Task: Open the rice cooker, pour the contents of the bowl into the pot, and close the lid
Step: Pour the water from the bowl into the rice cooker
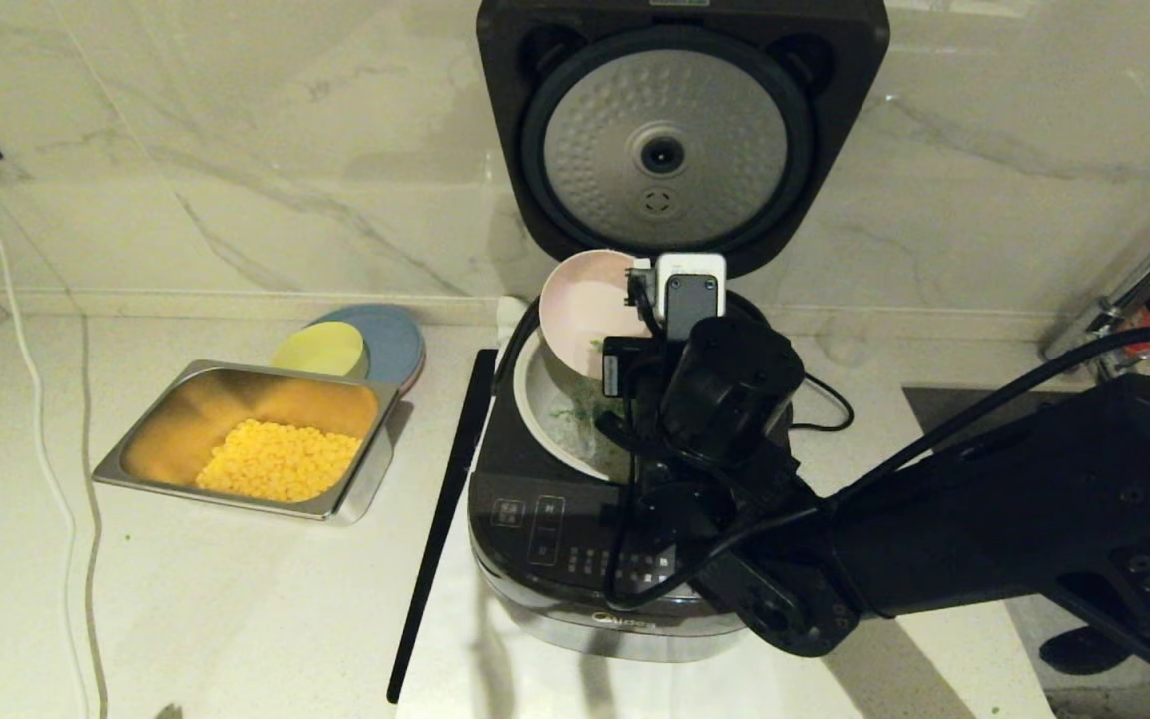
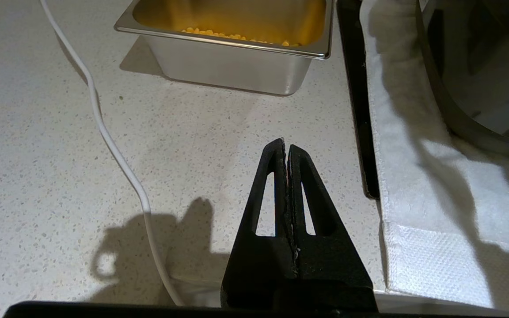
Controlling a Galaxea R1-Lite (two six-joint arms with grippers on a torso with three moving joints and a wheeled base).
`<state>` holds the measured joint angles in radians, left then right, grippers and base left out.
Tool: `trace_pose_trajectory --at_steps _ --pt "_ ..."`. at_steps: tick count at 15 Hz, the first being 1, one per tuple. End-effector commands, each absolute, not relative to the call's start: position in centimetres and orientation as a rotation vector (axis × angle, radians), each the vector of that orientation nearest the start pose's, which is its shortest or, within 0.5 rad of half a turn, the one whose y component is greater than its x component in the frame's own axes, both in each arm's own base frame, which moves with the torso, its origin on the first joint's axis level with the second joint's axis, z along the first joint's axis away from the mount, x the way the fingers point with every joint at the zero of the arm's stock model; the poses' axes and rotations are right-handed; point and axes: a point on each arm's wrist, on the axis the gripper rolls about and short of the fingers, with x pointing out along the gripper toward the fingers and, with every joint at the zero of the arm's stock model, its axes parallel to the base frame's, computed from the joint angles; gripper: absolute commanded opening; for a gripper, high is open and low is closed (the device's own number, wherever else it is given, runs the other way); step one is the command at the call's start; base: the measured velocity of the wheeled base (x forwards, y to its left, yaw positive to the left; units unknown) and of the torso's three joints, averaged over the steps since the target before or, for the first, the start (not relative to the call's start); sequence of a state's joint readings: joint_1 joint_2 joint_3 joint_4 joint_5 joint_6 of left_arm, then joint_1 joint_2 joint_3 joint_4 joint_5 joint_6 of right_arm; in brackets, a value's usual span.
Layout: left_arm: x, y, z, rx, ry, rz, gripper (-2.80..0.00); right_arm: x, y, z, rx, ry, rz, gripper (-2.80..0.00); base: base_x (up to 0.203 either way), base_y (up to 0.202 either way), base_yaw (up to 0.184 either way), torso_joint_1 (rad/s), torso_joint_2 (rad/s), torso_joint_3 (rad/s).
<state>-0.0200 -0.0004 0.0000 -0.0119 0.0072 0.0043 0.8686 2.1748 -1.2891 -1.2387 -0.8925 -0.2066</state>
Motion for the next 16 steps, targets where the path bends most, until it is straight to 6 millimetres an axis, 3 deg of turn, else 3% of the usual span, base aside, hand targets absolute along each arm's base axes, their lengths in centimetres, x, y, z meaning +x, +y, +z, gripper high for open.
trace_pose_trajectory --at_steps 1,12,16 --pt "-2.2 0.1 7.4 0.003 -0.005 -0.012 -2.80 28.4 31.6 18.0 0.063 -0.241 -0.039 -2.80 0.000 0.000 0.000 0.000 0.00 0.000" --pt "-2.2 0.1 7.4 0.003 -0.005 -0.012 -2.80 27.9 31.4 14.4 0.029 -0.257 -0.022 -2.80 0.000 0.000 0.000 0.000 0.00 0.000" --pt "-2.2 0.1 7.4 0.003 -0.005 -0.012 -2.80 27.9 31.3 15.2 0.037 -0.270 -0.026 -2.80 0.000 0.000 0.000 0.000 0.00 0.000"
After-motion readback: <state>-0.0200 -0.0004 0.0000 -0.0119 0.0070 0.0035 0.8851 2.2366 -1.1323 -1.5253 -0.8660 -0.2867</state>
